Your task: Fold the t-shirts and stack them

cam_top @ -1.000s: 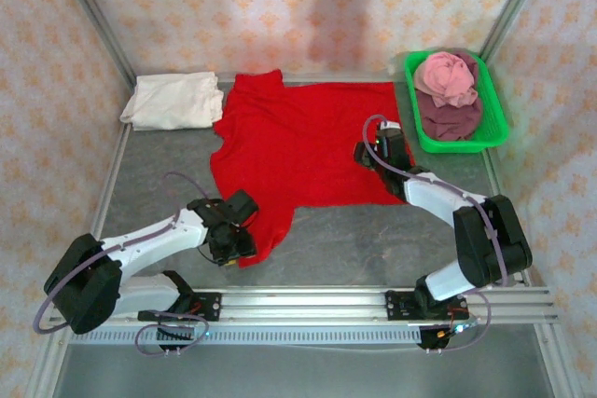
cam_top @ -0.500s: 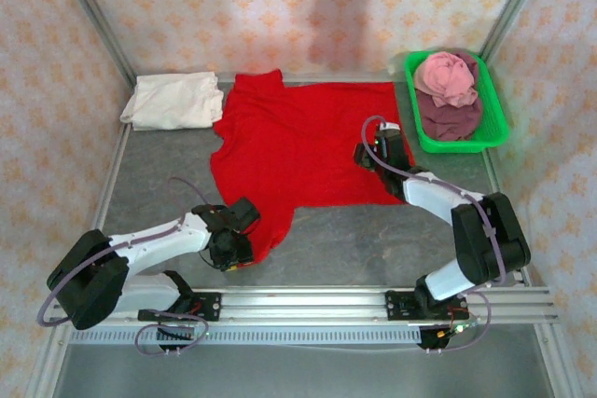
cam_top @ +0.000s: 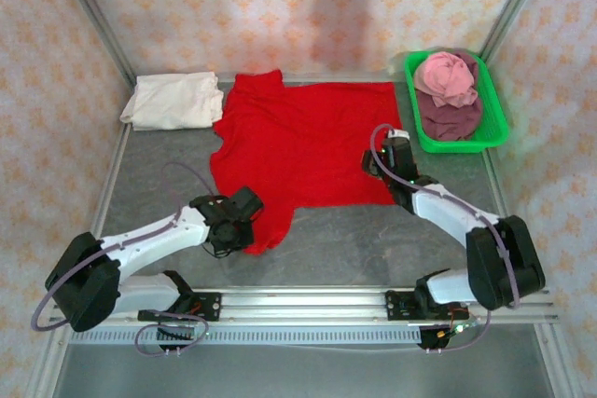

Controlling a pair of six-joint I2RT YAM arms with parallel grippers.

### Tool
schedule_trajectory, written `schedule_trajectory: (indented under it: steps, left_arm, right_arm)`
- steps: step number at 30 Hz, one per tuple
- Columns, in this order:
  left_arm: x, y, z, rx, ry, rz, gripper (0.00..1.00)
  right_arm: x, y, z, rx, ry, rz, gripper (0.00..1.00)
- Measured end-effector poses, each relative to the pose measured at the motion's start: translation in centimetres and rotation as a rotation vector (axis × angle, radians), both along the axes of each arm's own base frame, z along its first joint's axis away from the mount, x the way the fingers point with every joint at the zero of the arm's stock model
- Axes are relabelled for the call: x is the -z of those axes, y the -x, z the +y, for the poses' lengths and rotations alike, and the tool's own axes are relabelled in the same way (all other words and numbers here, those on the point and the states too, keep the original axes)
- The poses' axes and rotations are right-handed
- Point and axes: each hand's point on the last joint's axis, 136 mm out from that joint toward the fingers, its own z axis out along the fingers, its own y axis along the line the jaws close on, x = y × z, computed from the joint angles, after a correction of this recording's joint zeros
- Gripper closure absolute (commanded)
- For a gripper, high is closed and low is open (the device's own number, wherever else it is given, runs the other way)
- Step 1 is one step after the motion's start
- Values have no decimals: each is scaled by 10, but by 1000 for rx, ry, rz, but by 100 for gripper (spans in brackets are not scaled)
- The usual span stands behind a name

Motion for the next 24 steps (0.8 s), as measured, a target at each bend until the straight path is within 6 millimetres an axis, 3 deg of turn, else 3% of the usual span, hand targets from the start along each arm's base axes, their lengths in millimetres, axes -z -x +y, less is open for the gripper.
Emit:
schedule_trajectory:
  steps: [3,6,10,13,18,24]
  left_arm:
    - [-8,-5,4,-24,14,-36,100]
    - [-14,-10,10,-44,24,-69,100]
    - [-22,-17,18,-70,22,-114,100]
    - [-29,-24,27,-94,24,-156,100]
    - [-34,-33,39,-131,15,-189,100]
    - [-31,-37,41,-125,-2,-189,100]
  right_arm:
    - [-4,6,-11,40,-1,3,32]
    - [-1,11,-35,146,-58,39,32]
    - [22,25,-80,341,-212,151,34]
    - [47,45,-101,449,-312,245,36]
    - [75,70,-113,539,-399,372,36]
    - [95,76,-112,555,-441,457,42]
